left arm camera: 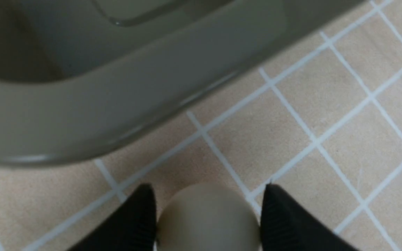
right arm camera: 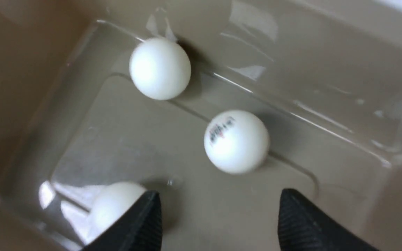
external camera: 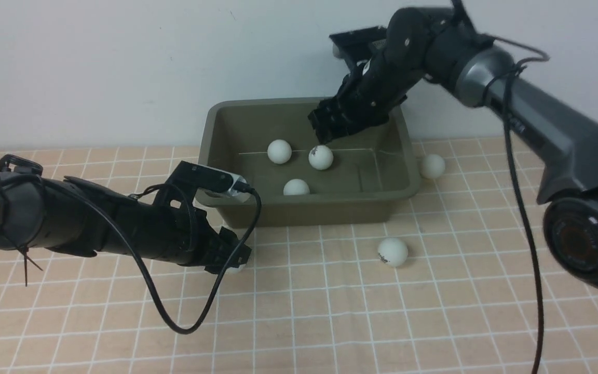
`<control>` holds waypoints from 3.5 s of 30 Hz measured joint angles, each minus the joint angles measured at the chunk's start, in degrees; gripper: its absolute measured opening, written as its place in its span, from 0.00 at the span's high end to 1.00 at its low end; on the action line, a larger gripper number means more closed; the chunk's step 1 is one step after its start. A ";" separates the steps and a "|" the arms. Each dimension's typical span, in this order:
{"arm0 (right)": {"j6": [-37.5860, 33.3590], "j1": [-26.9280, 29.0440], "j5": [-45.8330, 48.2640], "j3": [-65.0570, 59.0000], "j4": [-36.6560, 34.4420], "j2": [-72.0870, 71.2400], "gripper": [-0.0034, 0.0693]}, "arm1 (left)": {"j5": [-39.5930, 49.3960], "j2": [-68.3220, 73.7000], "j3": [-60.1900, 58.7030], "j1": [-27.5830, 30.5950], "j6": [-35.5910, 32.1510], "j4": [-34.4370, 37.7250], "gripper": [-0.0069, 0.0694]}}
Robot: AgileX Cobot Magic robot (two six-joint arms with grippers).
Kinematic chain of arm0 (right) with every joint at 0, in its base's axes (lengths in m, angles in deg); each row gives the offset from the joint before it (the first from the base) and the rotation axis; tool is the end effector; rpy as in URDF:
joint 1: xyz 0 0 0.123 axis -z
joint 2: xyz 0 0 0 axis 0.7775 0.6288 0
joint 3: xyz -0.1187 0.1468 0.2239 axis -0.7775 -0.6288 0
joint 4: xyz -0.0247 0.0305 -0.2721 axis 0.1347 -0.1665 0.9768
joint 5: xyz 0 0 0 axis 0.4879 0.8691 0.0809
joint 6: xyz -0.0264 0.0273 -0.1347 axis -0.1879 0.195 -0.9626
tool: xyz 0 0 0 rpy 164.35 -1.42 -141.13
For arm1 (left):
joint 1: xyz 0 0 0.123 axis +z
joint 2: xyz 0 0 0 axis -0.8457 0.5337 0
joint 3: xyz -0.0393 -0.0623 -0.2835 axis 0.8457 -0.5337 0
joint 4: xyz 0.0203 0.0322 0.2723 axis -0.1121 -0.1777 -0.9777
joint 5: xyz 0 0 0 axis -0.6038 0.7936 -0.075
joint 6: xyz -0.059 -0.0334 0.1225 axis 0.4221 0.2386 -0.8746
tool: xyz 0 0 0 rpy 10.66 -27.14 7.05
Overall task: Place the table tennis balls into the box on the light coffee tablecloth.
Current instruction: 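Reach for and grasp a ping pong ball on the table beside the basket, then drop the ball into the bin, then reach for and grasp a ping pong ball on the table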
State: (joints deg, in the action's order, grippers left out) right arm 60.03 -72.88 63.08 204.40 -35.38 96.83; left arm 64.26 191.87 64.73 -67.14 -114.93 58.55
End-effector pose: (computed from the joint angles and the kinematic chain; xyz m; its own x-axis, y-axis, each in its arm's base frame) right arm 0.5298 0.2439 0.2089 -0.7940 -0.3556 -0.4931 -0.4869 0.8576 0.1655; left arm 0.3853 -0.1210 0.0870 -0.7390 0.2469 -0.6268 0.4870 0.8387 -0.2438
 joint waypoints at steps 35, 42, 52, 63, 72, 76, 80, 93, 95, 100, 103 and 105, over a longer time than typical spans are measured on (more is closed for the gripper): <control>-17.89 10.47 -22.18 -78.43 -7.50 -46.54 0.39 | 9.99 7.63 34.55 -0.07 20.61 -12.89 0.52; -22.58 2.92 -37.42 -81.36 -8.66 -44.51 0.39 | 10.13 15.75 44.34 -0.07 22.69 -16.22 0.52; -21.07 0.23 -41.38 -81.54 -9.59 -38.48 0.39 | 11.37 20.53 49.56 -0.07 30.12 -28.32 0.51; -21.05 0.23 -39.25 -77.51 -12.32 -38.48 0.39 | 12.88 22.06 50.15 -0.07 30.00 -30.40 0.39; -21.05 0.14 -38.09 -75.32 -12.37 -34.98 0.39 | 16.94 21.84 55.83 -0.07 29.59 -30.64 0.38; -21.05 0.12 -38.51 -75.27 -12.31 -33.74 0.39 | 22.69 20.22 59.04 -0.07 30.27 -31.18 0.38; -21.05 0.07 -39.22 -75.09 -12.09 -32.38 0.39 | 27.03 17.04 61.27 -0.07 30.72 -32.49 0.38; -21.10 -0.27 -37.93 -69.19 -12.09 -26.16 0.42 | 39.53 4.62 61.95 -0.07 34.85 -41.42 0.38; -21.10 -0.27 -36.28 -68.52 -12.09 -25.08 0.47 | 41.35 2.04 61.95 -0.07 36.38 -43.84 0.38; -21.10 -0.27 -35.04 -67.79 -12.09 -24.69 0.49 | 44.76 -3.89 61.95 0.06 39.96 -49.33 0.38; -21.06 -0.27 -31.86 -67.52 -12.23 -24.92 0.49 | 46.70 -7.76 61.99 0.47 42.22 -52.56 0.38; -21.06 -0.27 -29.23 -67.52 -12.65 -25.34 0.49 | 47.27 -9.51 61.99 0.86 43.13 -53.71 0.38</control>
State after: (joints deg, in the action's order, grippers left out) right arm 38.97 -73.15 33.85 136.88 -48.03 71.49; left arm 111.54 182.36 126.72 -66.28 -71.79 4.83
